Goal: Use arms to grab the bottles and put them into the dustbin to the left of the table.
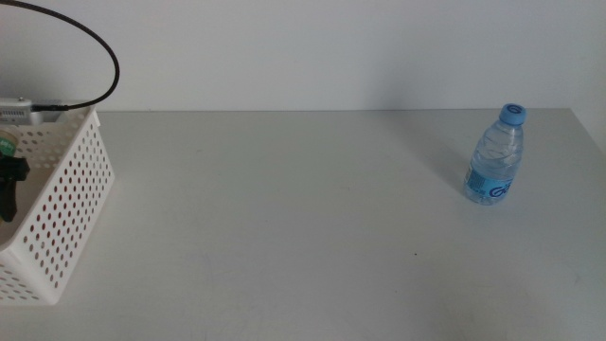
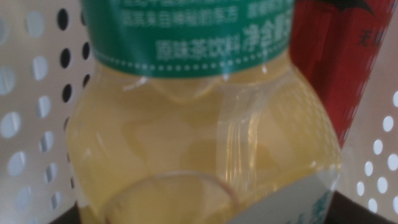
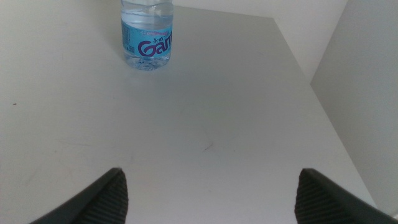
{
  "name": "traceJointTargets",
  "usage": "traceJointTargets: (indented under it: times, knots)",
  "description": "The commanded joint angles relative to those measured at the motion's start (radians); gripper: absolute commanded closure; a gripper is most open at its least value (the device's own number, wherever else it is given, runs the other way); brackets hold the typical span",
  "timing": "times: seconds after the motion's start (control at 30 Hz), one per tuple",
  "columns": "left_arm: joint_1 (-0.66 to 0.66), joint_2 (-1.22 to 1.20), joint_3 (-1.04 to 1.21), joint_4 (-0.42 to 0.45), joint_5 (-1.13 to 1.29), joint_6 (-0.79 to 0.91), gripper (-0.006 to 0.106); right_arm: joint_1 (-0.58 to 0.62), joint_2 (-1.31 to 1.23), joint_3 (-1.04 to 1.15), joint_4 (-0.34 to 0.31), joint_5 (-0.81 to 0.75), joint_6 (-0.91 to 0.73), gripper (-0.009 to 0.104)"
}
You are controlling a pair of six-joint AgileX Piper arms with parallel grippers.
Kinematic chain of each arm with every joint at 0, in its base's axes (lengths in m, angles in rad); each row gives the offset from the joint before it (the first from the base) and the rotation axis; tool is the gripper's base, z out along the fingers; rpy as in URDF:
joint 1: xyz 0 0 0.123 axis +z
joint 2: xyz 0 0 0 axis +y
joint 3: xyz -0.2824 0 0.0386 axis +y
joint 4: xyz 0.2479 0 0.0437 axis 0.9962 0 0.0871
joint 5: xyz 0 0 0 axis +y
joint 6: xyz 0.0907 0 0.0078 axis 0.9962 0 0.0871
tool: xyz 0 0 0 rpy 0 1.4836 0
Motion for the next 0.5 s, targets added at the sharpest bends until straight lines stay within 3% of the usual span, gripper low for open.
traceJointTargets:
  times: [0.0,0.1,0.27,0.47]
  knots:
    - [-0.007,-0.056,-0.032,0.009,0.004,-0.01,0.03,-0.003,-0.021,-0.001,-0.005,-0.062,-0.008,0.001]
    - [-0.03,-0.056,-0.032,0.052,0.004,-0.012,0.007,-0.003,-0.021,-0.001,-0.005,-0.062,-0.008,0.001]
    - [-0.071,-0.063,-0.036,0.118,0.017,-0.062,0.007,-0.003,-0.021,-0.001,-0.005,-0.062,-0.008,0.001]
    - [-0.098,-0.135,-0.036,0.075,0.029,-0.09,0.012,-0.003,-0.021,-0.001,-0.005,-0.062,-0.008,0.001]
